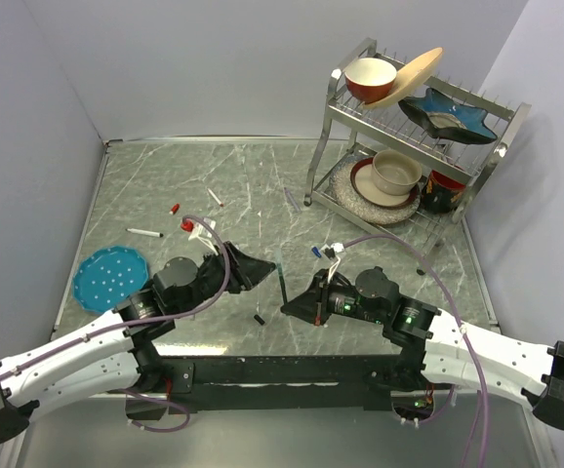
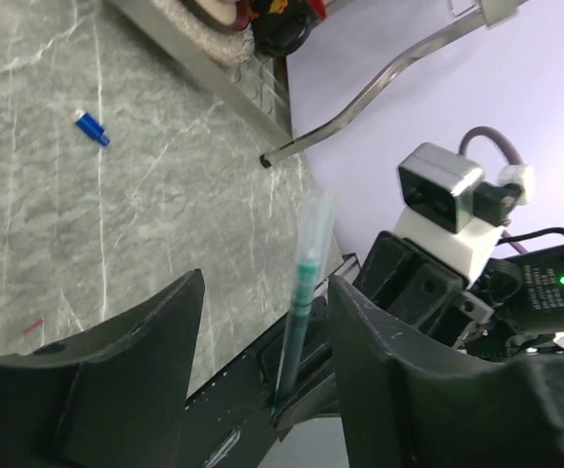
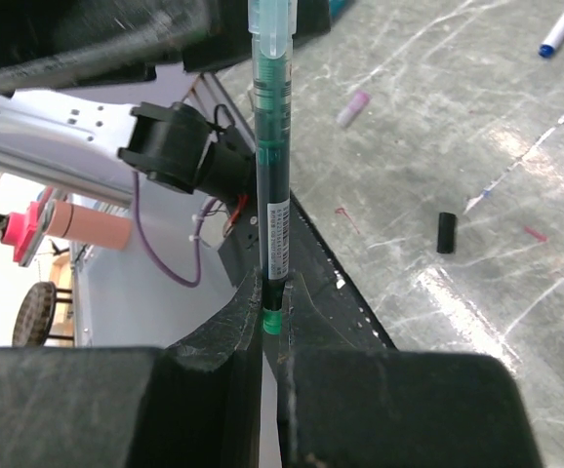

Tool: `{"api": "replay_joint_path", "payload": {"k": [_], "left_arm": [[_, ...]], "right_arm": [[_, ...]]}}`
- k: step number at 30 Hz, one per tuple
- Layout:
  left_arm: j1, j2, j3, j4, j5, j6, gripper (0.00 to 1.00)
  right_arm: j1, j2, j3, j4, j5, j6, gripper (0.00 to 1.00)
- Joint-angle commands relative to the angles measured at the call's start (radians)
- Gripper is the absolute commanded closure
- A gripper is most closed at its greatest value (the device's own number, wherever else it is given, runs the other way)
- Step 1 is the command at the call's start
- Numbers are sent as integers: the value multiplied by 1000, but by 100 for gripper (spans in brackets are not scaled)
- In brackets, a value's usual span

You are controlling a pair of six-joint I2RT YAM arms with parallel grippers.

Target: Insert the pens into the pen caps

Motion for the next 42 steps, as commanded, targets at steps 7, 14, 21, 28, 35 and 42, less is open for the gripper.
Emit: {"api": "replay_joint_path", "payload": {"k": [7,14,21,28,35,42], "left_arm": [[-4,37,120,14,17,110,39],[-3,91,151,3,-8,133,43],[-1,74,151,11,-6,132,44],[-1,74,145,9,18,129,49],[-3,50,151,-6,9,123,44],[-3,27,161,-34,-3,132,44]], "right_arm": [[12,-15,6,80,-63,3,100],[27,-21,4,90,-72,0,100],[36,-12,7,96,-80,-1,100],[41,-5,6,110,-80,6,100],[46,2,9,108,-80,5,100],[47,-1,4,108,-75,5,100]]}}
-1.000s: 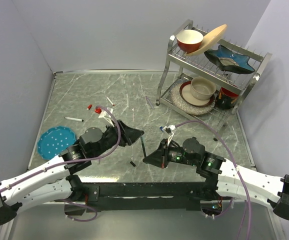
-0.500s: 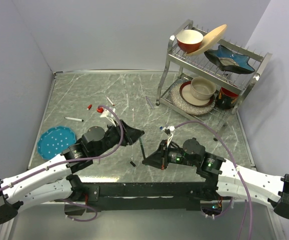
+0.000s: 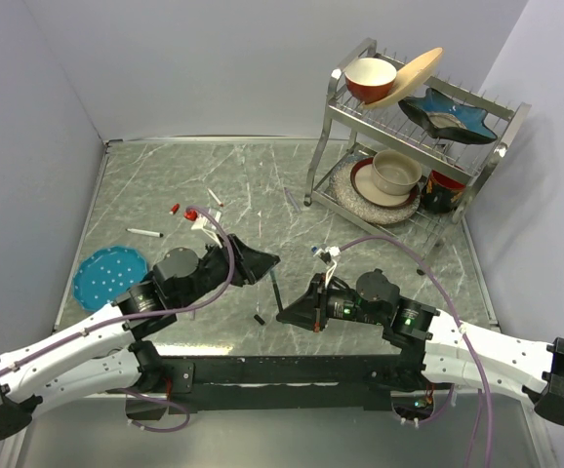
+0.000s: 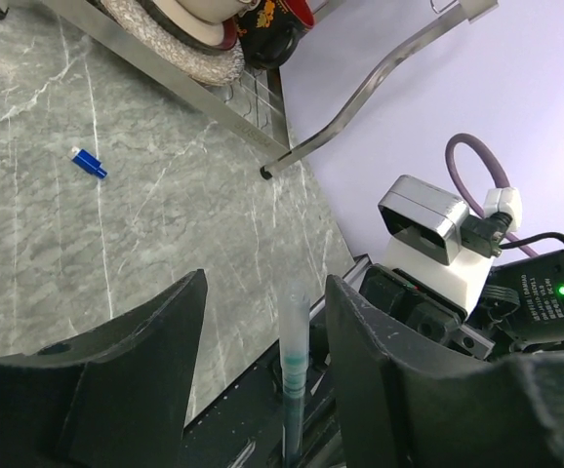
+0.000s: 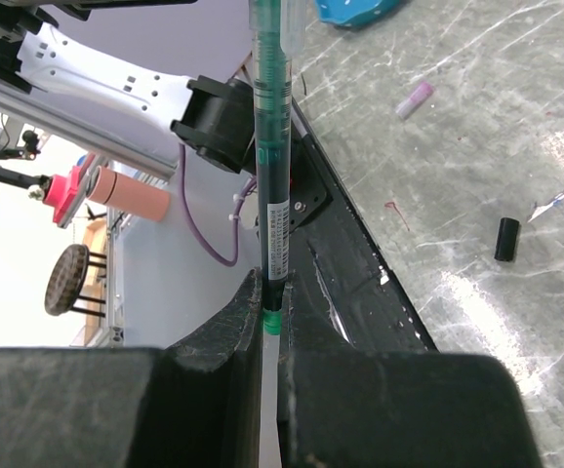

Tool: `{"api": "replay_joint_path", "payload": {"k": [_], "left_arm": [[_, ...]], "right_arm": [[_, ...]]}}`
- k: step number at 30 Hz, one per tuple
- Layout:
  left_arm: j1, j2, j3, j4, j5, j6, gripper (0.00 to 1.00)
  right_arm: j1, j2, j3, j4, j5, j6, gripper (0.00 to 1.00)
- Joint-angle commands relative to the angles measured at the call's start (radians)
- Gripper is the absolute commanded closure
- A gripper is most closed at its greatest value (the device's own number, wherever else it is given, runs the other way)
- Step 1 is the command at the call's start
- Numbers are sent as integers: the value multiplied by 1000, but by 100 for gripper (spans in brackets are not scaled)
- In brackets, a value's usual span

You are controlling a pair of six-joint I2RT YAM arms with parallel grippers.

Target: Insert the pens into the pen caps

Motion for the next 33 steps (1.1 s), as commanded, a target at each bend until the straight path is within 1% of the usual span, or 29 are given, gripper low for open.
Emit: {"api": "replay_joint_path", "payload": {"k": [1,3,6,7,9,10,12,13,15,16,20,21,25,27,30,33], "left_arm": [[-1,-28,50,-1,-19,22,45],[-3,-35,46,5,-20,18,48],[-3,-35,44,11,-4,20,59],[-1,-35,42,18,6,20,67],[-1,-31,38,21,39,20,74],[-3,-31,29,24,52,18,81],[-1,-34,12,39,87,14,86],[-3,-35,-9,48,98,6,91],[-3,-39,-34,61,119,-4,94],[-1,-40,-45,67,130,-12,99],[-3,-34,-123,158,185,-64,99],[-3,-25,-152,171,190,-87,99],[-5,-14,-211,237,202,-127,99],[-11,-14,-247,290,205,-147,99],[-29,-8,-280,329,194,-159,99],[-50,-5,-300,335,170,-160,99]], "right_arm": [[9,1,5,50,-3,-1,100],[9,3,5,53,-7,-1,100],[10,4,6,54,-7,0,100],[10,4,8,54,-6,-1,100],[10,4,16,53,-1,-4,100],[10,7,20,53,2,-6,100],[12,15,37,45,13,-11,100],[12,23,45,42,14,-20,100],[12,30,74,19,27,-29,100],[9,27,83,10,60,-31,100],[2,23,160,-51,174,-84,100],[2,24,207,-67,195,-95,100],[-4,23,292,-75,325,-148,100],[-13,45,341,-81,359,-168,100],[-37,78,394,-73,386,-173,100],[-67,96,439,-67,392,-181,100]]}}
